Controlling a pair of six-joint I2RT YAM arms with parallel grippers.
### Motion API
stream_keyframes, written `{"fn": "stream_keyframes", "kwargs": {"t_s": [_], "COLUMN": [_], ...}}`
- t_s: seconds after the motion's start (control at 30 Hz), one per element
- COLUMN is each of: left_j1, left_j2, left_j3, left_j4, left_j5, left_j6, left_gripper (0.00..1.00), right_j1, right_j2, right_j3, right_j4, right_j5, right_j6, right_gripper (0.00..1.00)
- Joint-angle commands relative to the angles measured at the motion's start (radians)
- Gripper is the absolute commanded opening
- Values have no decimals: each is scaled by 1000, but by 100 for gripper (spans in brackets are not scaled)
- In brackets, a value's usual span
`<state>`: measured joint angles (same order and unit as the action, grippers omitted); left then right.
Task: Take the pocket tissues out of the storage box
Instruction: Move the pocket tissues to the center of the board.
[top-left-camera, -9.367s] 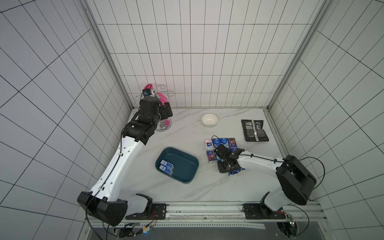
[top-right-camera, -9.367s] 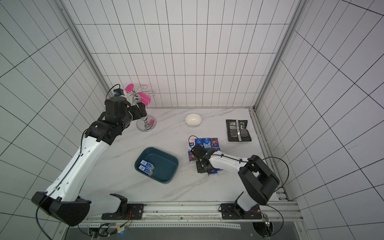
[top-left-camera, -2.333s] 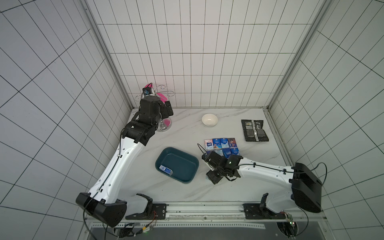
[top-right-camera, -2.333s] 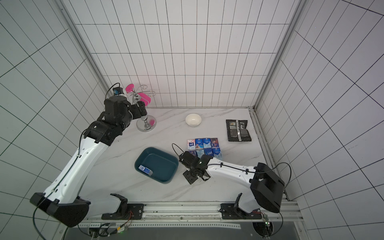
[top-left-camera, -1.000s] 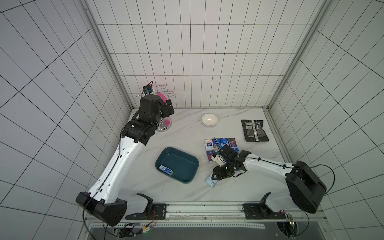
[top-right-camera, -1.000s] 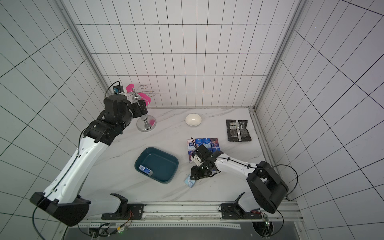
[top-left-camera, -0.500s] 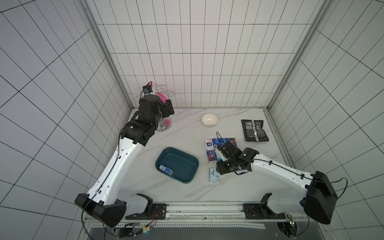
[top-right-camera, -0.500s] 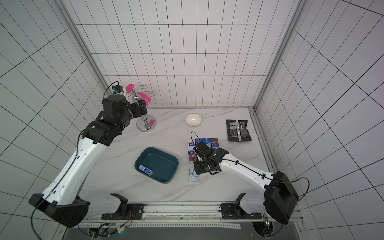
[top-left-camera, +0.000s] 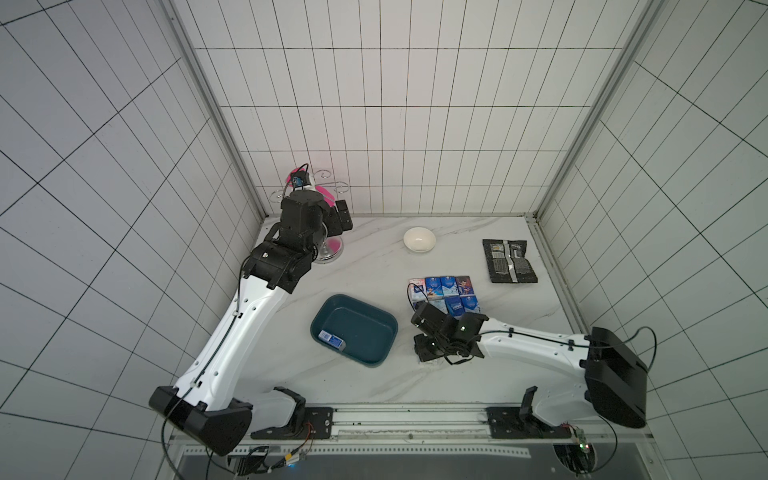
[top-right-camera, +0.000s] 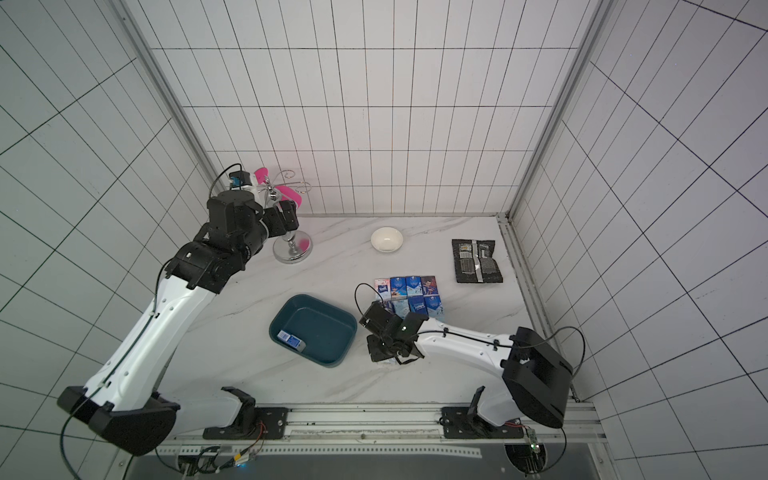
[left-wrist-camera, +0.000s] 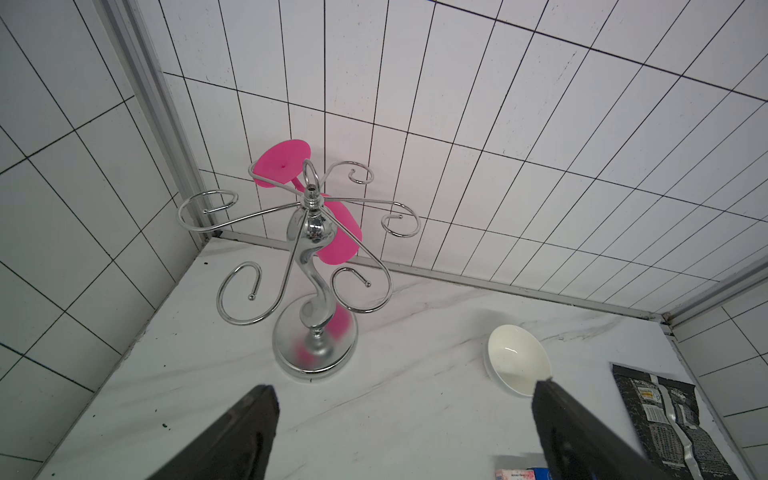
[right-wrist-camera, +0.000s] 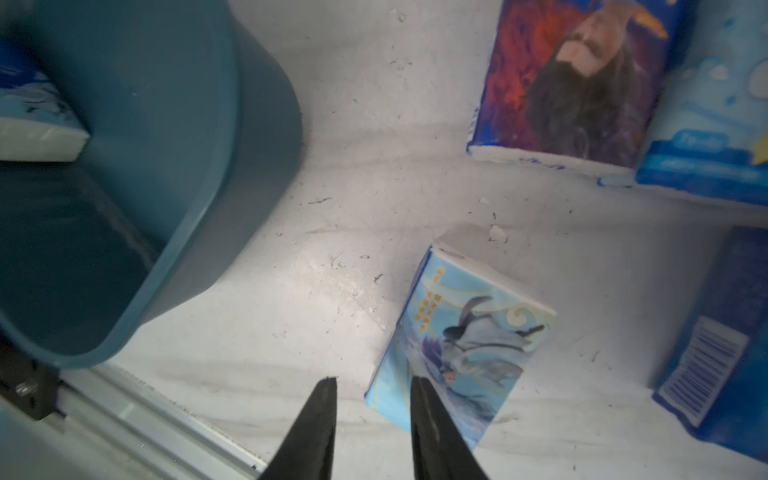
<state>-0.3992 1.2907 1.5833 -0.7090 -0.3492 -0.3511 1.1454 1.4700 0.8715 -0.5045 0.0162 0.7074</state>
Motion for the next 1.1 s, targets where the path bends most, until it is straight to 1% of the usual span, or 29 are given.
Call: {"fn": "stream_keyframes", "kwargs": {"t_s": [0.0, 0.13, 0.33, 0.53, 0.8, 1.07], "left_j1": [-3, -3, -3, -3, -3, -3], "left_j2": [-33, -33, -30, -32, -32, -36], "left_j3": [-7, -17, -29, -23, -21, -14], "left_j4": [21, 22, 31, 40, 38, 37], "left_j5": [-4, -1, 4, -2, -2, -4], "left_j6": [6, 6, 3, 0, -2, -8], "left_gripper": [99, 99, 99, 99, 98, 98], "right_j1": [28, 55, 77, 82, 78, 41], "right_j2": [36, 64, 116, 163, 153, 101], "right_j3": [11, 18, 37, 29, 36, 3], "right_j4": [9, 15, -43, -81, -149, -169], "right_j5": [133, 169, 229, 288, 400, 415], "right_j6": [62, 88, 108, 109, 84, 52], "right_gripper": [35, 36, 35, 28, 25, 25]}}
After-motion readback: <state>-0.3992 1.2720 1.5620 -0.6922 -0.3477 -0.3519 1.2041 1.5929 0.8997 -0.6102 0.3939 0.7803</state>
